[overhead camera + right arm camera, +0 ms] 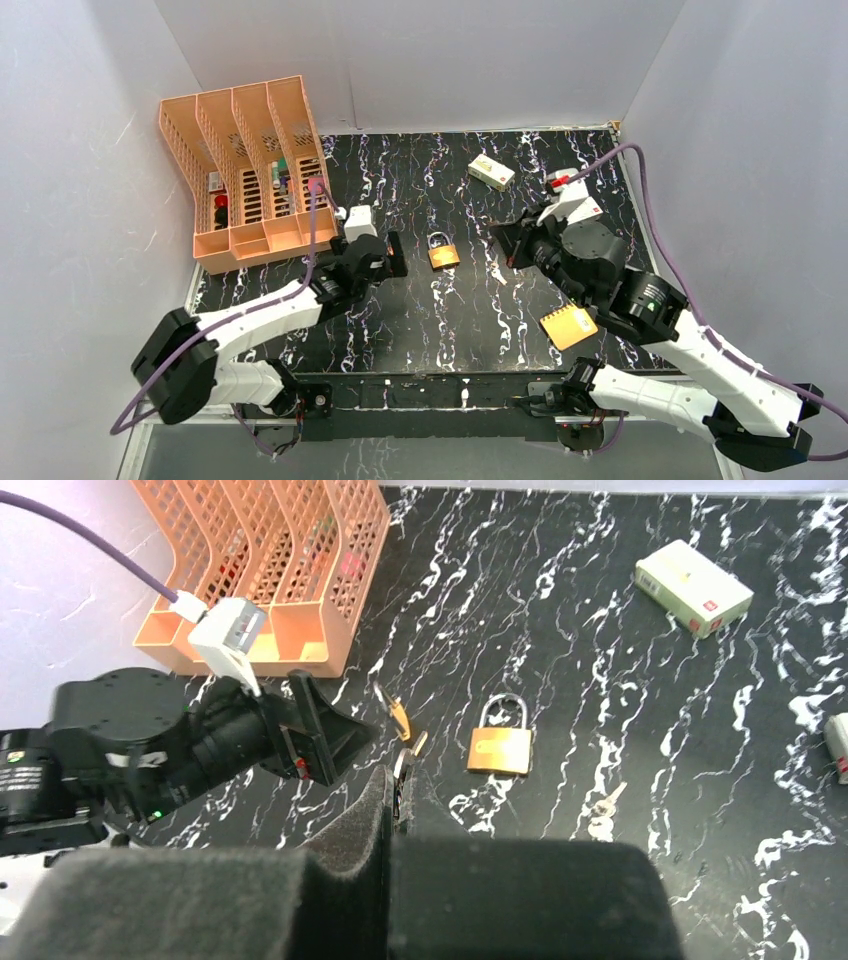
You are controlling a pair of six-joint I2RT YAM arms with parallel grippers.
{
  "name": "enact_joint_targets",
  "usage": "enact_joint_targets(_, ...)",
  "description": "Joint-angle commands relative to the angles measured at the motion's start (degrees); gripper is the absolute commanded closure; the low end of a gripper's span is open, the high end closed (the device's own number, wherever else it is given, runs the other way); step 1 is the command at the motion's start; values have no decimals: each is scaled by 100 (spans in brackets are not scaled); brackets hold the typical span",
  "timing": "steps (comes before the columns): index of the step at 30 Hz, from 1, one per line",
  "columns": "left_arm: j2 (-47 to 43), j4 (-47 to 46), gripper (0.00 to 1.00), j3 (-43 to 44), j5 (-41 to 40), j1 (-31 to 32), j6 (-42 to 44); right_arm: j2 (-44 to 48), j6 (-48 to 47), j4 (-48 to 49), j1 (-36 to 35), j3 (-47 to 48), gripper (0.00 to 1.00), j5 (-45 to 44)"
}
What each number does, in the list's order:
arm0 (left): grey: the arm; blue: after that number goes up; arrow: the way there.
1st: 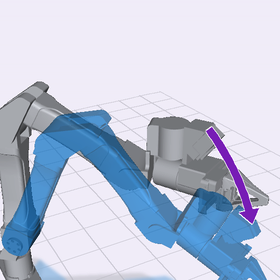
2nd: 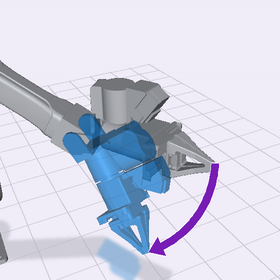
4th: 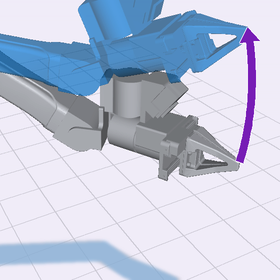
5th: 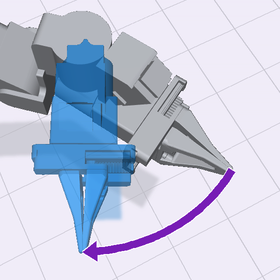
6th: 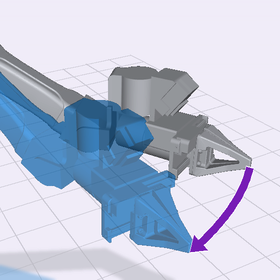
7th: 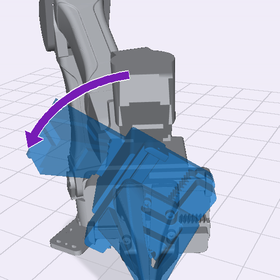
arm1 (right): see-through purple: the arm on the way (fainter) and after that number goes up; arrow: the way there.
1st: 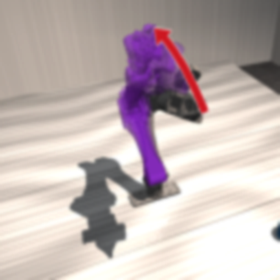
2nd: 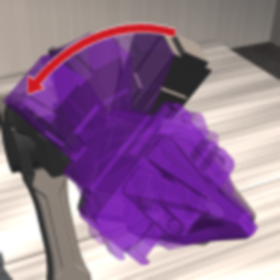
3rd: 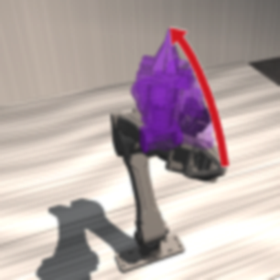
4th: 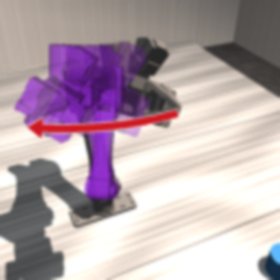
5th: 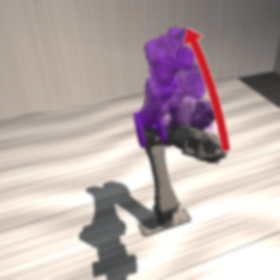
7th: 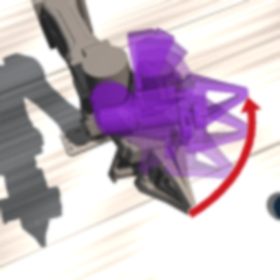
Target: Unlock with the key
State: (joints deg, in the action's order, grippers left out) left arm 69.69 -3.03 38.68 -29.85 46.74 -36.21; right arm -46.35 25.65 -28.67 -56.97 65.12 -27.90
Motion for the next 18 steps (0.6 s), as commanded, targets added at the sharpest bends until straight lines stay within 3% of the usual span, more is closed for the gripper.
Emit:
enact_joint_targets(1, 707, 23, 2, 641, -515, 101, -405, 333, -582, 872, 14, -172, 100, -292)
enact_joint_targets(6, 1926, 1198, 2, 1532, -1727, 351, -1305, 507, -658, 999, 13, -214, 100, -271)
enact_joint_targets(10, 2151, 1498, 2, 1766, -1673, 353, -1224, 538, -685, 964, 16, -165, 100, -98)
enact_joint_targets(15, 410, -353, 2, 656, -476, 341, 1024, 511, -895, 951, 11, -56, 100, 331)
enact_joint_targets(18, -434, -189, 2, 591, 726, 141, 2136, 463, -1045, 926, 12, 42, 100, 500)
